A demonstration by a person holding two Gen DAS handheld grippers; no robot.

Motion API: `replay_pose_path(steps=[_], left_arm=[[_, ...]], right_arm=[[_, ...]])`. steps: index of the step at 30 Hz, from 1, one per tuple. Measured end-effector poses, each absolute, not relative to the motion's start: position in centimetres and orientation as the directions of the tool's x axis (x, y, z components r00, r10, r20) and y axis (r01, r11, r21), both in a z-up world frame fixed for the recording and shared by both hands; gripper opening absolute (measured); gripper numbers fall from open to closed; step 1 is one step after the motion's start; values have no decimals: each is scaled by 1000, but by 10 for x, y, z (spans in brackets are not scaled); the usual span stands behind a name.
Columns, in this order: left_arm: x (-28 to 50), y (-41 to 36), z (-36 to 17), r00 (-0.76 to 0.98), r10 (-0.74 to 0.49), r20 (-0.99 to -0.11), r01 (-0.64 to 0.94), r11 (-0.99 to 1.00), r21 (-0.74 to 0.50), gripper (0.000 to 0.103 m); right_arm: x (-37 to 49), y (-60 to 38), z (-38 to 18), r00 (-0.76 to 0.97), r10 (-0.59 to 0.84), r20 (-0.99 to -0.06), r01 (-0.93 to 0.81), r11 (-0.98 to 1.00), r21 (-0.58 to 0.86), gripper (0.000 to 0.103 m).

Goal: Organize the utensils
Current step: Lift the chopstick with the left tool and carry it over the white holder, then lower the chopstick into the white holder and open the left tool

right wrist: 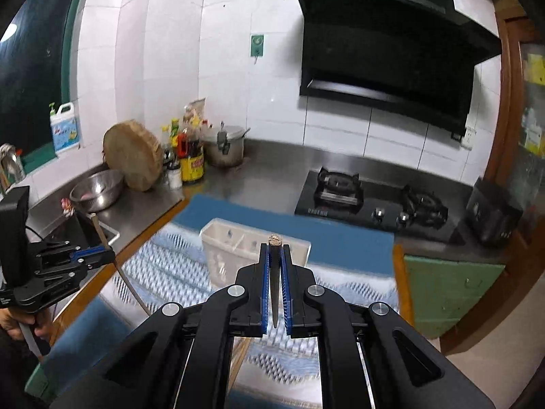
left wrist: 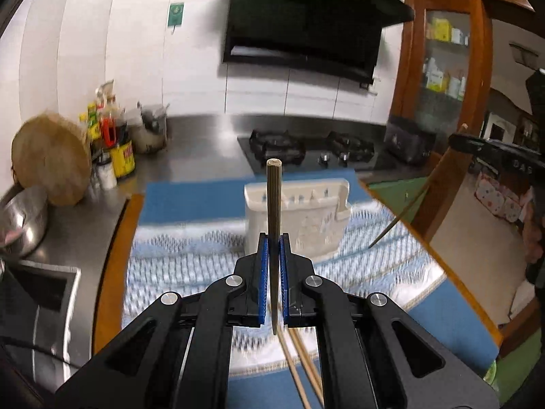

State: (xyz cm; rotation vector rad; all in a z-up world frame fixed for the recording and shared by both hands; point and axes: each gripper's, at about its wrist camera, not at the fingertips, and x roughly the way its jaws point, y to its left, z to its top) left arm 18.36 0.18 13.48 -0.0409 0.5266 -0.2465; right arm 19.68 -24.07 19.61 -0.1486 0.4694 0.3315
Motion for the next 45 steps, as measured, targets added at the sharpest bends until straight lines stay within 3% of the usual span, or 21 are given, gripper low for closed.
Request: replay_pose_path(steps=[8, 17, 30, 34, 39, 42, 45], left_arm=[[227, -3, 206, 906, -242, -349, 220, 970, -100, 5], [282, -10, 221, 937, -231, -261, 192, 967, -167, 5], [331, -23, 154, 897, -188, -401, 158, 982, -107, 6], [328, -19, 153, 896, -172, -410, 145, 985, -97, 8], [308, -12, 163, 900, -167, -402, 142, 986, -92, 9], [288, -8, 167, 903, -166, -397, 140, 986, -95, 22], [255, -4, 165, 903, -171, -395, 147, 985, -90, 24]], right_arm=[[243, -230, 219, 865, 270, -424, -331, 941, -77, 7], [284, -221, 195, 842, 267, -468, -337, 939, -72, 7], [306, -213, 150, 800, 268, -536, -351, 935, -57, 7], [299, -214, 155, 810, 268, -521, -348, 936, -60, 22], [277, -215, 167, 830, 257, -495, -343, 935, -92, 32], [258, -218, 171, 834, 267, -483, -349, 933, -85, 39], [226, -222, 169, 830, 293, -474, -367, 928, -68, 42]])
